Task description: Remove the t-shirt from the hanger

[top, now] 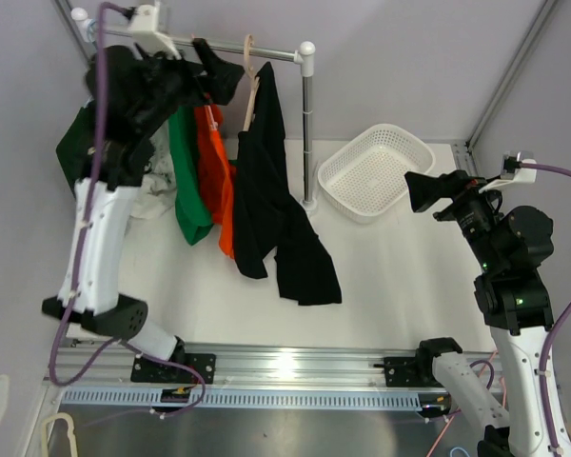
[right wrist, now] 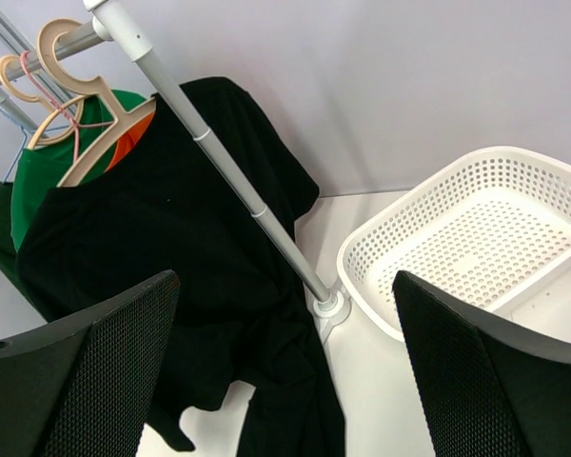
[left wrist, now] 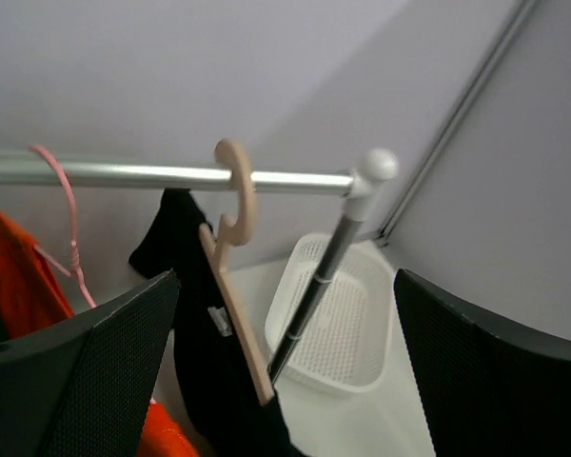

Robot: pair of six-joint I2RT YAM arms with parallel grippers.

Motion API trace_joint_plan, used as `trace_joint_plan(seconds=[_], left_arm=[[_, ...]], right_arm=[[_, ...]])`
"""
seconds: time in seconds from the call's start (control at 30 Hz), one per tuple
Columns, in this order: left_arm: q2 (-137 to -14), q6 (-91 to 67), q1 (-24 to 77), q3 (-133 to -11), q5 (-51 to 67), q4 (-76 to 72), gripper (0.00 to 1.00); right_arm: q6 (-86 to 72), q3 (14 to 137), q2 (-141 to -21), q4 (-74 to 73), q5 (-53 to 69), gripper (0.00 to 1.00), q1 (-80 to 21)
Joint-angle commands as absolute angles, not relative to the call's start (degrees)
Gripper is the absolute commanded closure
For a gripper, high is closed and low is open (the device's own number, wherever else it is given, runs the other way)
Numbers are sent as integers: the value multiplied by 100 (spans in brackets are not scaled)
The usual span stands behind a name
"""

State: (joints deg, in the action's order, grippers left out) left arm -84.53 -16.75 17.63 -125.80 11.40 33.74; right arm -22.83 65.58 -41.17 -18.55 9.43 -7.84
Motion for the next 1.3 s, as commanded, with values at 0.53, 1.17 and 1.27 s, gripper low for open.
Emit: trace_joint_plan(seconds=[0.53,1.17,1.27], left_arm=[[-10011,-44,3041,-12744,-2012,2796,7],[-10731,-158,3059,-13219,-2171,3024,39],[-10767,-150,3059,-13210,-2171,3006,51]], right_arm=[[-2127,6460,-4104,-1881,888,0,-817],[-2171,6381,-4043,-1872,817,1,-817],[-2136,6381,-4043,-1898,800,1,-826]])
